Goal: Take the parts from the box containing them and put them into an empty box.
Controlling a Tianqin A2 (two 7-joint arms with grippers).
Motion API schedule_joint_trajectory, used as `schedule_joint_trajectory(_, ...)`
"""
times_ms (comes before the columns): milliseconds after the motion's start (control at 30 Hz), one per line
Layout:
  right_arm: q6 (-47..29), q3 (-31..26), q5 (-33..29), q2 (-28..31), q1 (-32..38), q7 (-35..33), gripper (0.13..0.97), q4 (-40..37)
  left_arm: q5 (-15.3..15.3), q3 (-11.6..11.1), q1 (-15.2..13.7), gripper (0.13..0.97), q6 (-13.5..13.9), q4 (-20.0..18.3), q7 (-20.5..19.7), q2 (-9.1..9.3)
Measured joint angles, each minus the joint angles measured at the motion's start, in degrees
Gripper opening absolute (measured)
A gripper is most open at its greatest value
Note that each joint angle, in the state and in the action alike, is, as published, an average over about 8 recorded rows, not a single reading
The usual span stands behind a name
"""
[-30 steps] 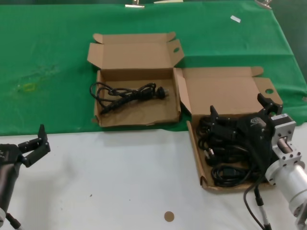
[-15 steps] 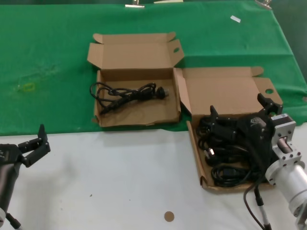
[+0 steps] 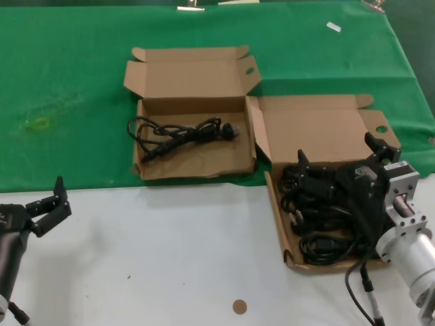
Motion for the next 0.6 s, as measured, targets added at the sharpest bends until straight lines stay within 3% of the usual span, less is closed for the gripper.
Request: schedule_joint_trajectory(600, 0.0, 0.0, 0.0, 0.0, 0.0, 0.0, 0.966, 0.0, 0.0, 0.0, 0.0, 0.966, 0.0, 0.0, 0.0, 0.0)
